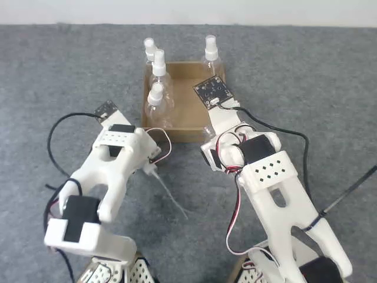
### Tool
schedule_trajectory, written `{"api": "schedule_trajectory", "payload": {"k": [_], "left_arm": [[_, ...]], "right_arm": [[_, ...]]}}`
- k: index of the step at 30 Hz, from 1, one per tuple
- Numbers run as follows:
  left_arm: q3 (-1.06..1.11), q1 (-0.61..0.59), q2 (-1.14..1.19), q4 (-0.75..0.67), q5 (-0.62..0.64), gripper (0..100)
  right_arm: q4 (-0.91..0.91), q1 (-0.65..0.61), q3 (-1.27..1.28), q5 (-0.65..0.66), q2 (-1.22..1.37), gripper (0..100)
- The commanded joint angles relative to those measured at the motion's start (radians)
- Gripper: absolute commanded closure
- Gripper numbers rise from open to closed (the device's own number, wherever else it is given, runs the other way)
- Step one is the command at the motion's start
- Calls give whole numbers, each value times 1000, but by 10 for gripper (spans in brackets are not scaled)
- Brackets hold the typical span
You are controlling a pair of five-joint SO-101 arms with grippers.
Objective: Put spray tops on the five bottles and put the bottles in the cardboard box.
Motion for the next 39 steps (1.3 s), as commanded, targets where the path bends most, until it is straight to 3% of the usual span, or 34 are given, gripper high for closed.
{"api": "schedule_trajectory", "payload": {"k": [1, 18, 39], "left_arm": [[-28, -11, -9, 8, -14, 987], [25, -71, -275, 114, -52, 988], [386, -77, -1099, 5, -114, 988]], "right_arm": [[5, 16, -15, -5, -50, 959], [5, 16, -15, -3, -50, 961], [30, -41, -5, -2, -62, 961]]}}
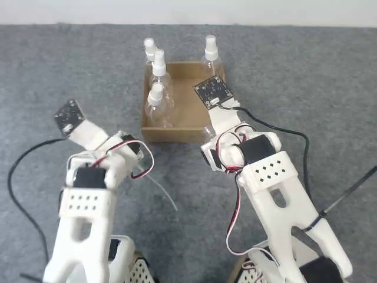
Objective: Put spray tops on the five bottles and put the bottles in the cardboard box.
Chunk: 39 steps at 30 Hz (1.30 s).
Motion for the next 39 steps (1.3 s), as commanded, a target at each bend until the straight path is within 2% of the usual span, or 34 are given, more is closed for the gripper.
{"api": "schedule_trajectory", "payload": {"k": [1, 7, 18, 27, 30, 35, 39], "left_arm": [[21, -18, -164, -25, -14, 988], [70, -110, -333, -29, -14, 988], [147, -120, -563, -25, -12, 988], [191, -120, -697, -23, 21, 988], [191, -123, -717, -23, 23, 988], [183, -209, -738, -41, 57, 988], [185, -222, -767, -92, 72, 988]], "right_arm": [[28, -53, -5, -2, -61, 961], [30, -77, -3, 0, -61, 969], [31, -110, -2, 0, -73, 992], [-50, -107, 160, 21, -363, 992], [-59, -107, 176, 34, -392, 992], [-67, -108, 184, 40, -400, 992], [-143, -111, 261, 41, -460, 992]]}}
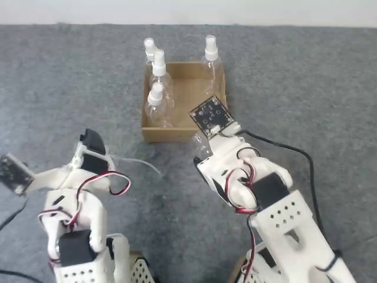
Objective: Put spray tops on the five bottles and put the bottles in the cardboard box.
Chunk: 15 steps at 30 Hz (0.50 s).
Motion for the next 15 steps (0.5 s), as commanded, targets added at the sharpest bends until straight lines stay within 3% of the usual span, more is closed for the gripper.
{"api": "schedule_trajectory", "payload": {"k": [1, 15], "left_arm": [[-18, -9, -40, -69, 17, 988], [-59, -2, -176, -167, 20, 987]], "right_arm": [[-74, -16, 37, 17, -101, 992], [-200, -58, 215, 60, -280, 992]]}}
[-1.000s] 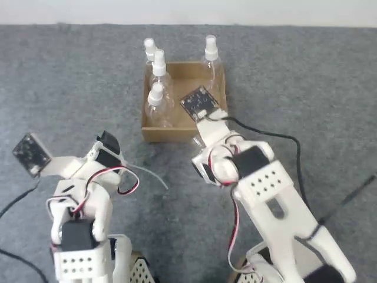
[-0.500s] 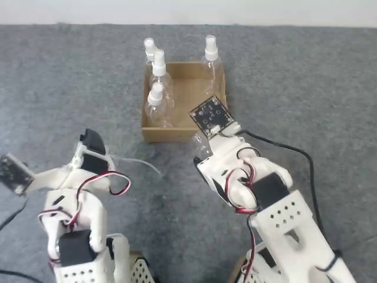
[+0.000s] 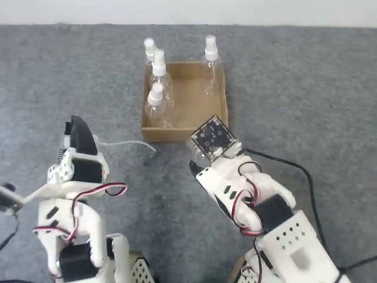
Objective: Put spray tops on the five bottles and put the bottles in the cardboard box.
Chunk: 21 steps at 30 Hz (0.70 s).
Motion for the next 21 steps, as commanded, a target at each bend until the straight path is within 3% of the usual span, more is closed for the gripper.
{"api": "schedule_trajectory", "payload": {"k": [1, 9, 16, 21], "left_arm": [[-74, 3, -20, -29, 23, 987], [-165, 5, -20, -28, 112, 987], [-176, 138, -20, -3, 109, 987], [-174, 155, -20, 8, 106, 987]], "right_arm": [[-62, -12, 18, 18, -76, 992], [-136, -77, 129, 98, -179, 992], [-223, -81, 196, 100, -199, 992], [-231, -84, 206, 133, -199, 992]]}}
